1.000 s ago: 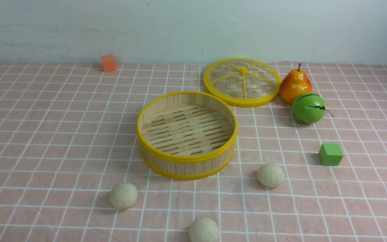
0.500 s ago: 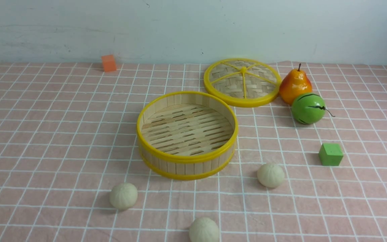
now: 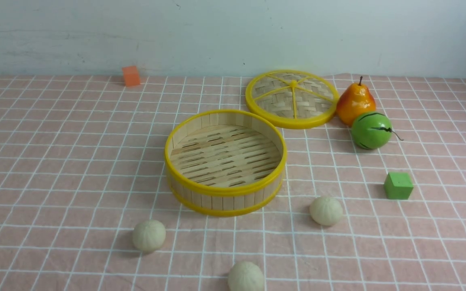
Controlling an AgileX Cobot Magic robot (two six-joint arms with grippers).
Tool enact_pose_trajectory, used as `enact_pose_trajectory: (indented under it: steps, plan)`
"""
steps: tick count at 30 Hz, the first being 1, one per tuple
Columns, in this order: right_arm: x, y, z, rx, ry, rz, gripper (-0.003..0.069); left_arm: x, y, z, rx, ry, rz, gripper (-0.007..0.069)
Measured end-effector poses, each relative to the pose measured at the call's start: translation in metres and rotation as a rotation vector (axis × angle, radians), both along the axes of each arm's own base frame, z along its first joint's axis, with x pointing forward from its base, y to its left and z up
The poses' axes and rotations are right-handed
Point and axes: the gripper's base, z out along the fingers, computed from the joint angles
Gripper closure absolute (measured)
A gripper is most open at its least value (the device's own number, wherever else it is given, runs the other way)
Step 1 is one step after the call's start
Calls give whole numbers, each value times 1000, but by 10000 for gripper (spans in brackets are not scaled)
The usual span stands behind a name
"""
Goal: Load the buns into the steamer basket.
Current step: Use the left arm to grab a steamed stuffed bun
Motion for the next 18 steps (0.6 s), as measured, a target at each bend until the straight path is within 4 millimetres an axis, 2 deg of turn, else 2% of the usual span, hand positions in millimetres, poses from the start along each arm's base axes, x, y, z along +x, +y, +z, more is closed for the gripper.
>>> enact_pose_trajectory:
  steps: [1,3,4,5,6,7,9,12,14,15,18]
  plan:
    - [4,-2,15,-80,-17,-14,659,6,-1,8,103,72,-23,578]
    - [18,-3,40,-223,-5,-18,678,17,-3,31,259,167,-61,638]
    - [28,-3,48,-281,22,-8,678,25,-3,41,342,234,-89,638]
    - [28,-3,52,-296,13,-6,678,27,-3,38,358,262,-97,638]
    - [39,-3,63,-364,37,14,678,36,-2,48,437,335,-130,638]
    - [58,-1,78,-458,93,69,678,49,-1,60,537,442,-181,638]
    - [81,2,89,-520,179,155,678,66,0,74,645,562,-248,638]
    - [117,11,96,-562,329,326,676,95,-6,80,764,706,-369,638]
    - [143,26,92,-606,442,494,674,120,-17,79,845,764,-456,638]
    - [150,32,93,-628,459,538,673,128,-24,75,876,784,-494,638]
    - [173,71,82,-757,575,774,669,158,-55,60,981,835,-620,638]
